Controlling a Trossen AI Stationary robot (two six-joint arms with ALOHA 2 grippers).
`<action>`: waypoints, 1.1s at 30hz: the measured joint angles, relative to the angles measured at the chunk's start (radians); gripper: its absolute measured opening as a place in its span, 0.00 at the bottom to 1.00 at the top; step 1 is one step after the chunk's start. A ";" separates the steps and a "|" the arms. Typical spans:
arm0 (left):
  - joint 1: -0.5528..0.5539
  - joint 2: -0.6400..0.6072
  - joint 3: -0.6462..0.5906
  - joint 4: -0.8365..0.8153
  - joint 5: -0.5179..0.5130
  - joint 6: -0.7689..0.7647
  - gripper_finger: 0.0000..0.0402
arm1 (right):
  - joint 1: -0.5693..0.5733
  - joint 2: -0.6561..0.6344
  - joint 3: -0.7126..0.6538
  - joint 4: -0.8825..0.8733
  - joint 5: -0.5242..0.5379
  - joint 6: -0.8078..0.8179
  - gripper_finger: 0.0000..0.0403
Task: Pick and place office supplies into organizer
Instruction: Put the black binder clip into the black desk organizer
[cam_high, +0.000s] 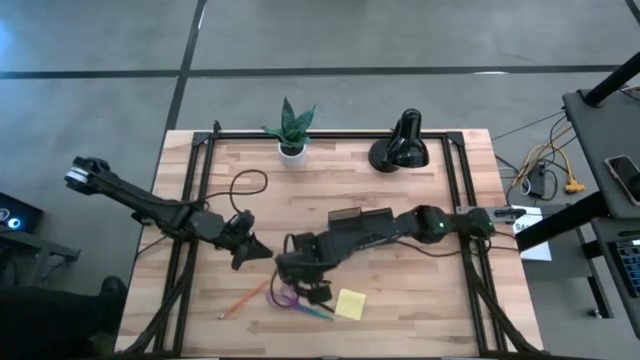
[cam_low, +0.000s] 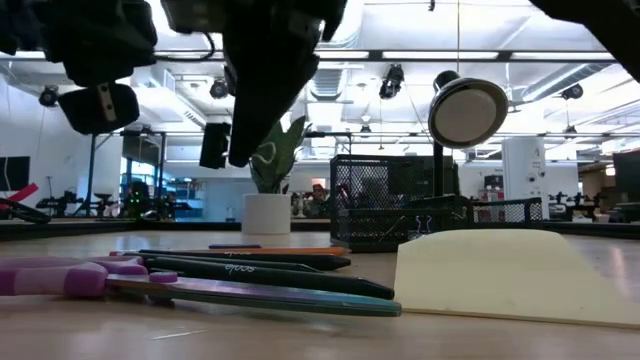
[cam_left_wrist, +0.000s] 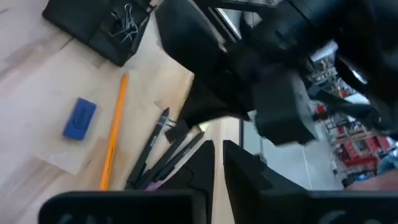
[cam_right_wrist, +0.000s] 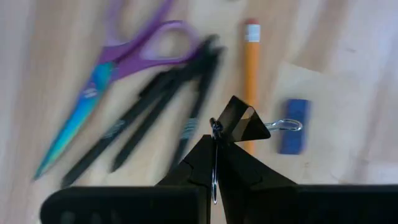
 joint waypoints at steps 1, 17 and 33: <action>-0.001 0.012 0.000 0.012 -0.001 -0.010 0.04 | 0.007 0.000 0.000 0.000 -0.001 -0.007 0.02; -0.142 0.219 0.000 0.268 -0.043 -0.053 0.04 | 0.115 0.000 0.000 -0.061 0.032 0.076 0.02; -0.157 0.304 -0.005 0.279 -0.012 -0.049 0.04 | 0.102 0.000 0.004 -0.081 0.119 0.389 0.02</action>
